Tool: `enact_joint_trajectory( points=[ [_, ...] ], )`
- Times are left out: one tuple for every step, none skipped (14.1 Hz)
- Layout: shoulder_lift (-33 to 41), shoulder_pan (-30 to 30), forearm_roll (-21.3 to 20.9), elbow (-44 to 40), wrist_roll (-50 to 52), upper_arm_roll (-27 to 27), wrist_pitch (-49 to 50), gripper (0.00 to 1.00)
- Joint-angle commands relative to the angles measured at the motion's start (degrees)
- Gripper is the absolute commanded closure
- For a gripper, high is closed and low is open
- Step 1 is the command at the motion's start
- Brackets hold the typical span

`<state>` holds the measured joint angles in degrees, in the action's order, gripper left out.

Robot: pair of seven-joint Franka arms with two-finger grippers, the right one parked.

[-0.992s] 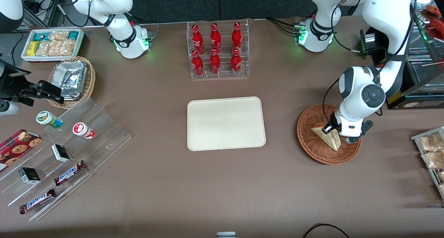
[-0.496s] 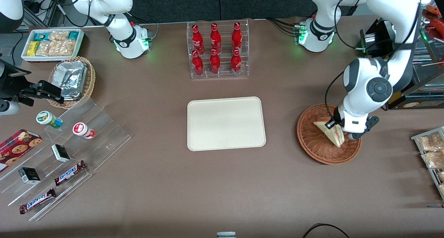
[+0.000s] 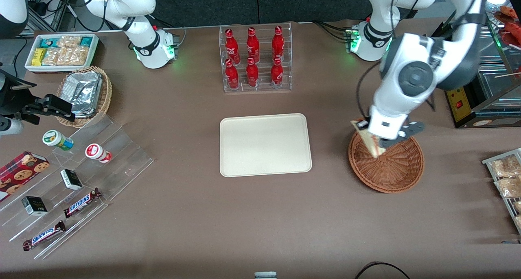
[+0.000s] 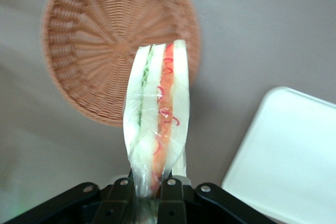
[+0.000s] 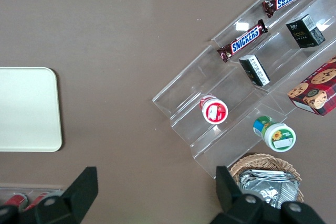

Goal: Place sandwich from basket to tray
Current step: 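Lift the sandwich out of the basket with the left gripper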

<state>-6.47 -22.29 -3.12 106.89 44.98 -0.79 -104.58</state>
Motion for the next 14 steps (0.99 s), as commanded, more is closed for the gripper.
enact_joint_trajectory(
  points=[
    [-3.8,-6.4,0.0,-5.4,1.1,0.3,1.7,0.85],
    [-5.2,-8.4,0.0,-7.3,1.6,0.3,1.7,0.85],
    [-6.2,-10.0,0.3,-8.4,2.6,0.2,1.6,0.85],
    [-7.1,-11.5,2.1,-9.3,2.8,0.1,1.1,0.85],
    [-8.6,-12.9,4.0,-11.1,2.7,0.1,0.2,0.85],
    [-10.8,-14.1,4.4,-12.6,2.7,0.0,-0.2,0.85],
    [-13.2,-15.9,4.4,-14.4,2.7,0.0,-0.4,0.85],
    [-15.3,-17.1,4.4,-15.9,2.7,0.0,-0.6,0.84],
    [-17.2,-17.5,4.7,-17.0,2.7,0.0,-1.9,0.85],
    [-18.4,-18.6,5.2,-17.3,2.7,0.0,-3.7,0.85],
    [-19.9,-19.9,5.6,-17.3,2.9,0.0,-5.7,0.85],
    [-21.2,-20.9,5.5,-17.2,3.0,0.0,-7.2,0.85],
    [-22.6,-21.6,5.5,-17.2,3.0,0.0,-8.4,0.85],
    [-24.1,-22.3,5.7,-17.3,3.1,0.0,-9.8,0.85]
  ],
)
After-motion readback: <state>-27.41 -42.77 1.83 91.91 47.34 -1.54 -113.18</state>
